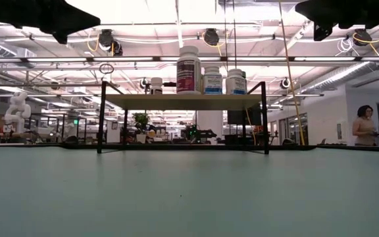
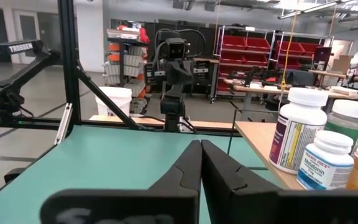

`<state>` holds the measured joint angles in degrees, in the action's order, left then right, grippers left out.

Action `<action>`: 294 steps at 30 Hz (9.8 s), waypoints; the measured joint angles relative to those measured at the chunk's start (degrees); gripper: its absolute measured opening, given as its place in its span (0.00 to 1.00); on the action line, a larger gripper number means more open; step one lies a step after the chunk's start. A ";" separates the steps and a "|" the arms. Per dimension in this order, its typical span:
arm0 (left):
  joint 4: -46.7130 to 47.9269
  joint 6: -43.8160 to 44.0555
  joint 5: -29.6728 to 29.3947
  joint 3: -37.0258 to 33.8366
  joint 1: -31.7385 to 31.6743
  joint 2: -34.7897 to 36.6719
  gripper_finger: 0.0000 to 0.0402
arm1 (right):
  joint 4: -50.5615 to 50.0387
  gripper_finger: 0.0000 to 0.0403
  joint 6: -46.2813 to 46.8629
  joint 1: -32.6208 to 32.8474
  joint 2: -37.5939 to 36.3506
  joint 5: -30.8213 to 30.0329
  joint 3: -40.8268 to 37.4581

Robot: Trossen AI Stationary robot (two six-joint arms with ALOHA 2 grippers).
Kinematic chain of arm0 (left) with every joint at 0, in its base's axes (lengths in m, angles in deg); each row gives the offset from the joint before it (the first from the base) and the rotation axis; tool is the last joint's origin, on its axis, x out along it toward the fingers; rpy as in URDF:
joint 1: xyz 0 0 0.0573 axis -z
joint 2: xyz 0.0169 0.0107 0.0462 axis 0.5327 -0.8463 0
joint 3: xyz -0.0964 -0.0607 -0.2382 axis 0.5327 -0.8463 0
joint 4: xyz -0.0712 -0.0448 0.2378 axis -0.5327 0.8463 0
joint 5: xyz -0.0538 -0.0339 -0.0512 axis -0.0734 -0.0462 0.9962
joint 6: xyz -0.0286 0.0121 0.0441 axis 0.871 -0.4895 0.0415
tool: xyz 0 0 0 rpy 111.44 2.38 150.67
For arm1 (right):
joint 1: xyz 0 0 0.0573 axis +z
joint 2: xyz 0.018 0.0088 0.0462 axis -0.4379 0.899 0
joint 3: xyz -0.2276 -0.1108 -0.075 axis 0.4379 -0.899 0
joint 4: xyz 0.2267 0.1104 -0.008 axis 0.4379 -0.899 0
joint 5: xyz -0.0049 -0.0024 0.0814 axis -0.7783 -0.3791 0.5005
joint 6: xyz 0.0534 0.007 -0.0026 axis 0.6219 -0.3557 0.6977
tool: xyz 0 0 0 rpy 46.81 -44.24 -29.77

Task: Pick and place medicine bottles onto shelf by color
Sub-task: Return to Home Position

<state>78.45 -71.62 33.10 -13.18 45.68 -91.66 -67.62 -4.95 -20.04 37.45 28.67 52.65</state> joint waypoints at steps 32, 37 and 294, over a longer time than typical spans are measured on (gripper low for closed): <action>6.76 -4.21 -0.05 -4.48 0.75 12.08 0.03 | 5.88 0.00 1.15 0.17 -1.47 0.43 -5.99; 8.94 -4.27 -0.16 -4.48 0.64 13.55 0.05 | 4.74 0.00 0.10 0.17 -2.82 0.46 -5.99; 6.78 0.19 2.42 -17.49 -1.42 26.11 0.06 | -4.40 0.00 -22.37 -1.36 -20.24 -2.78 -19.71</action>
<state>85.23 -71.43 35.52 -30.67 44.27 -65.55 -72.03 -27.32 -21.39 17.22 25.89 32.94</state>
